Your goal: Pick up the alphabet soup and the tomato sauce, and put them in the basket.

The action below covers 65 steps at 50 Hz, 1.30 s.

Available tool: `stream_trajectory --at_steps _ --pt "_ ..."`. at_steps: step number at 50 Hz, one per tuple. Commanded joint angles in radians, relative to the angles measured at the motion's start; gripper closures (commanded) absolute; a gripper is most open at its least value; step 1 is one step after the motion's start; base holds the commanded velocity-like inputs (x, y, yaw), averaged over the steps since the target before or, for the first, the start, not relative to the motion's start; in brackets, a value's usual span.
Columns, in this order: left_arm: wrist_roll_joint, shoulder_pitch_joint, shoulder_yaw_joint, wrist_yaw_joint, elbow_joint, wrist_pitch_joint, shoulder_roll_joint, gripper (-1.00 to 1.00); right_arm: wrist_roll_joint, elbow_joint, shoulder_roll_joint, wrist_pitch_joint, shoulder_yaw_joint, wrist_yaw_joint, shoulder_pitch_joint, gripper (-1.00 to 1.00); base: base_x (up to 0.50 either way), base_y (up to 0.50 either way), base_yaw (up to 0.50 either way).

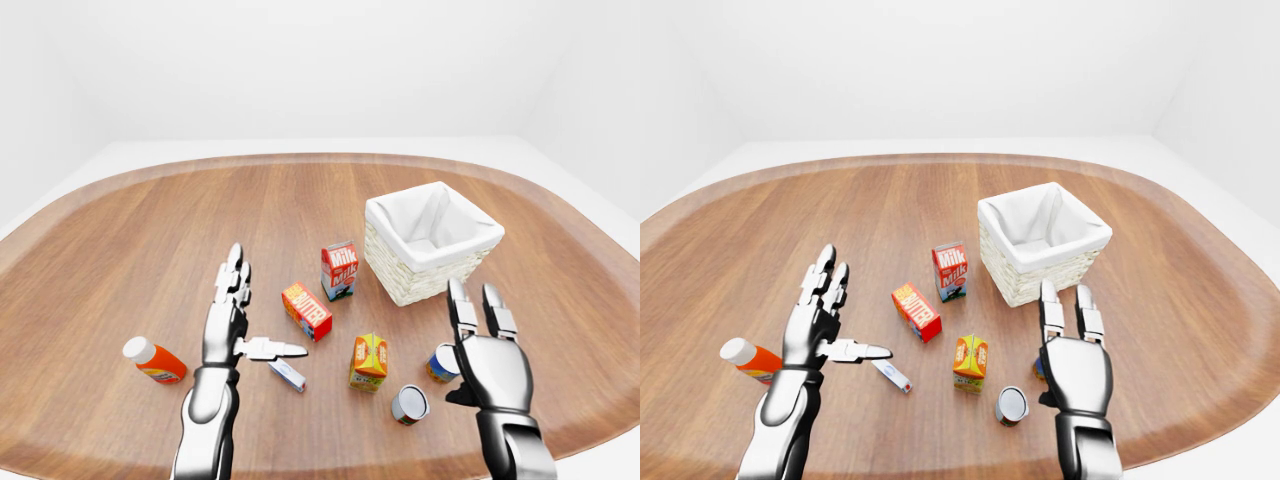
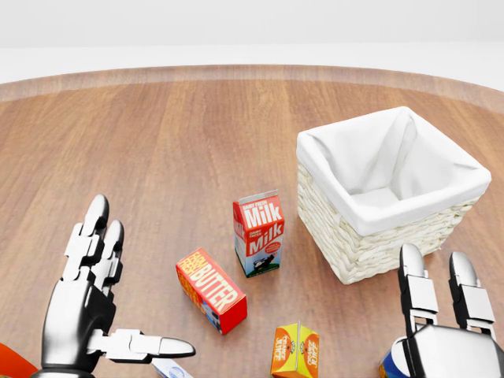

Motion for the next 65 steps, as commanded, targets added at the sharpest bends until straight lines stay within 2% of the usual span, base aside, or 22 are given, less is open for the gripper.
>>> stream_trajectory --at_steps 1,23,49,65 --pt "-0.004 -0.009 0.004 0.006 0.008 0.0 0.0 -1.0 -0.058 0.026 -0.003 0.023 -0.022 0.004 -0.018 -1.0 0.0 0.0 0.0" --pt "-0.002 -0.009 0.003 0.007 0.003 0.0 0.0 -1.0 0.001 0.137 -0.029 0.013 -0.078 0.006 -0.079 -1.0 0.0 0.0 0.0" --pt "-0.002 -0.009 0.003 0.007 0.003 0.0 0.0 -1.0 0.063 0.364 -0.098 0.055 -0.085 -0.046 -0.196 -1.0 0.0 0.0 0.0" --pt "-0.002 -0.009 0.003 0.007 0.003 0.0 0.0 -1.0 0.085 0.418 -0.115 0.059 -0.078 -0.061 -0.214 -1.0 0.0 0.0 0.0"
